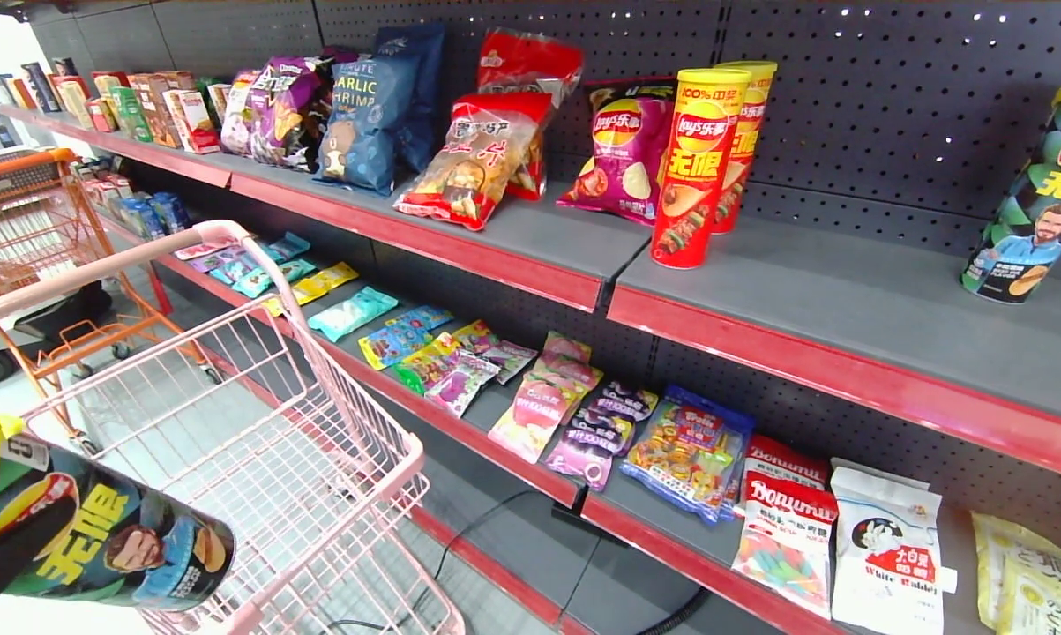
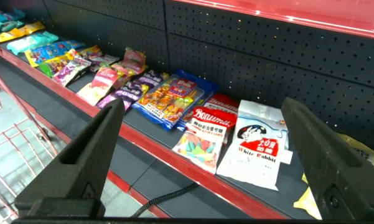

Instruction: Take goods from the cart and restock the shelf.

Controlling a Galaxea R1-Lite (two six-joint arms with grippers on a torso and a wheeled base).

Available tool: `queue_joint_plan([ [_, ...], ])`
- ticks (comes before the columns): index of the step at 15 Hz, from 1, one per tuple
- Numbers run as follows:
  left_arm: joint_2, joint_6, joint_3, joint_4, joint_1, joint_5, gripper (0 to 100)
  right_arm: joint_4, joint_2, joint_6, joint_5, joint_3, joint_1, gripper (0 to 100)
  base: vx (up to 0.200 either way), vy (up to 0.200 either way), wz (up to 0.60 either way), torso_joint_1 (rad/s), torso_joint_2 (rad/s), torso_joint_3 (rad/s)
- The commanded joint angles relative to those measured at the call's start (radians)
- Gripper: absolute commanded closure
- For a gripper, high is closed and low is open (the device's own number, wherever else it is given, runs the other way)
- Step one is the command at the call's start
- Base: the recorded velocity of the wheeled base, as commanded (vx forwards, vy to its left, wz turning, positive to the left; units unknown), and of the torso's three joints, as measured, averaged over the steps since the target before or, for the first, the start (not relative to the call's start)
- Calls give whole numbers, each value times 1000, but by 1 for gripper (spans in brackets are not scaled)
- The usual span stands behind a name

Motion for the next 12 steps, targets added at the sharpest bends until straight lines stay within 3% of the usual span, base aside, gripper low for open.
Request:
queue_joint_plan([
  [1,-12,0,-10,-1,1,-1,100,0,0,0,0,0,0,0,0,0,0,0,0,0],
  [12,5,3,6,0,-1,-3,100,0,0,4,-1,0,0,0,0,0,0,0,0,0],
])
